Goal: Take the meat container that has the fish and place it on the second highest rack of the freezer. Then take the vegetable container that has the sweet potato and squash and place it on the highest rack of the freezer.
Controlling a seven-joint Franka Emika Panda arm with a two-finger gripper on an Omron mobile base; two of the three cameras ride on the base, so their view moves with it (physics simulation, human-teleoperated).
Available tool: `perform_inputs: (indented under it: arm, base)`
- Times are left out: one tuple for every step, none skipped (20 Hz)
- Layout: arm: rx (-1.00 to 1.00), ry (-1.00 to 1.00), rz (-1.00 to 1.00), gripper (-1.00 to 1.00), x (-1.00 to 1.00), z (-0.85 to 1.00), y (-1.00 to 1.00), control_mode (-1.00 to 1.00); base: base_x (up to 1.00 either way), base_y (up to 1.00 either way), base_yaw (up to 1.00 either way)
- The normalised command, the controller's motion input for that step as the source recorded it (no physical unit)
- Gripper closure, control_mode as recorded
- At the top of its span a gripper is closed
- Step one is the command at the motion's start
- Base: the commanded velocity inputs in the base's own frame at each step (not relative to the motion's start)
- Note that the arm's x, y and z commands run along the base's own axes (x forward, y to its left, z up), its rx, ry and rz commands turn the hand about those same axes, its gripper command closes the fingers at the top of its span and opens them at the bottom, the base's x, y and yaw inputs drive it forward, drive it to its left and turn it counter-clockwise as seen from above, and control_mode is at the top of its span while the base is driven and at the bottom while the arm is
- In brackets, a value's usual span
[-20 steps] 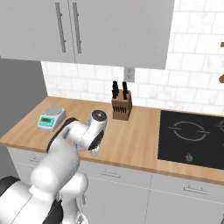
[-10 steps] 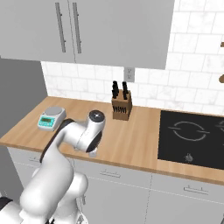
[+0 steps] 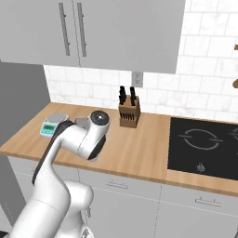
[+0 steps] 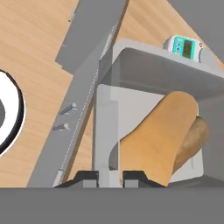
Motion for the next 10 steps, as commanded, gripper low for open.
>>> perform_inputs:
  arm:
    - [0.12,0.0,0.0,1.0,-0.22,0.83,0.0,-1.0]
    - [0.14,0.0,0.0,1.0,-0.19,0.81,0.0,-1.0]
    - [0.13,0.0,0.0,1.0,-0.19,0.8,0.0,-1.0]
    - [0.14,0.01,0.0,1.0,-0.17,0.81,0.0,-1.0]
    - [0.15,0.01,0.0,1.0,-0.14,0.83,-0.01,-1.0]
    - [0.13,0.0,0.0,1.0,-0.15,0.85,0.0,-1.0]
    - [0.12,0.0,0.0,1.0,-0.18,0.81,-0.02,-1.0]
    - [0.11,0.0,0.0,1.0,-0.21,0.84,-0.01,-1.0]
    - [0.09,0.0,0.0,1.0,-0.22,0.83,0.0,-1.0]
    - [0.06,0.0,0.0,1.0,-0.23,0.8,0.0,-1.0]
  base:
    - [0.0,0.0,0.0]
    - [0.0,0.0,0.0]
    - [0.0,0.0,0.0]
    - [0.0,0.0,0.0]
    - [0.0,0.0,0.0]
    - [0.0,0.0,0.0]
    - [0.0,0.0,0.0]
    - [0.0,0.0,0.0]
    - [0.0,0.0,0.0]
    - [0.0,0.0,0.0]
